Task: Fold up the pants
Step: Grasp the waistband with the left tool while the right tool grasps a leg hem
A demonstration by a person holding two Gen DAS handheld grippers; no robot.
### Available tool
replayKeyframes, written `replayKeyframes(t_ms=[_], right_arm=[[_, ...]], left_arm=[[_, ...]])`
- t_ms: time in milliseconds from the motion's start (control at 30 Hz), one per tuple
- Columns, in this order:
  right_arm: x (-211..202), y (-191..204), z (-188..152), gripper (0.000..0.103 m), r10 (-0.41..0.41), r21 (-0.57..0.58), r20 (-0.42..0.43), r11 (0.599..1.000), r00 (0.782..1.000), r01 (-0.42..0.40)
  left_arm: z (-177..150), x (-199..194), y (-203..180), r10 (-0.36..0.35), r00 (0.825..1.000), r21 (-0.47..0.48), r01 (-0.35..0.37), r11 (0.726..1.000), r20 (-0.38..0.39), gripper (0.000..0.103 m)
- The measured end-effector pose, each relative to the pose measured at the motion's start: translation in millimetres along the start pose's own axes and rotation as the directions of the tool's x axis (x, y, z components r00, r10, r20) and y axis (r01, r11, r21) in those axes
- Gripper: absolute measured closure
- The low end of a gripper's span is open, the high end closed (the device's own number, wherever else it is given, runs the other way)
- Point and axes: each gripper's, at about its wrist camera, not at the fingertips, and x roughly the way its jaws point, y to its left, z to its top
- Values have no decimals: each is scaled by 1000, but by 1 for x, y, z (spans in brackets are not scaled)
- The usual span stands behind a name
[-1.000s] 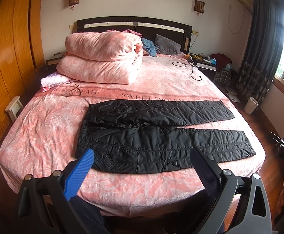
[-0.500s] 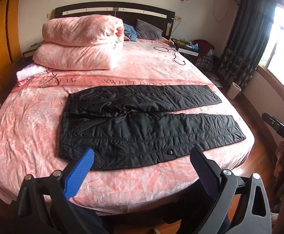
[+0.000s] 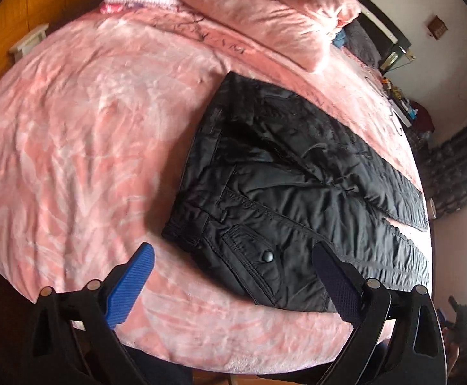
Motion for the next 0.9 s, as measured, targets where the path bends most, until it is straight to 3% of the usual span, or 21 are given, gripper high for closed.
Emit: replayKeyframes(t_ms=[67,167,200,267,367,567,600,733,800,900], right_arm=[[17,-20,0,3,6,57,-38,998,999,-4],[33,-37,-3,3,-3,97,-58,995,998,8],[36,-42,-4,3,-5,103,-63,995,998,12],[40,-53,-4,3,7,130,-68,991,998,2],[40,-77,2,3,34,209,-62,978,997,-21],[20,-137,33,3,59,380,57,922,997,-76],[20,-146,38,3,59,395,64,915,996,-79],[25,-177,51,3,48,448,84,890,995,-81],[29,-188,56,3,52,468,107,878,993,-97],[41,-206,58,3,49,536,113,838,992,-103]], left_arm=[[2,32,12,-7,998,-61,3,998,-65,9],[1,72,33,-29,988,-183,1,983,-152,41],[-2,78,36,-48,986,-226,11,974,-162,44],[-2,88,36,-37,984,-246,-7,969,-173,44],[-2,98,33,-33,983,-236,-11,972,-183,33],[-9,88,35,15,993,-285,-48,957,-115,11],[-10,92,34,19,992,-282,-53,958,-124,11],[-3,102,18,86,987,-228,-115,967,-133,17],[0,101,10,80,989,-216,-106,971,-127,36],[3,102,9,85,988,-245,-114,963,-125,45]])
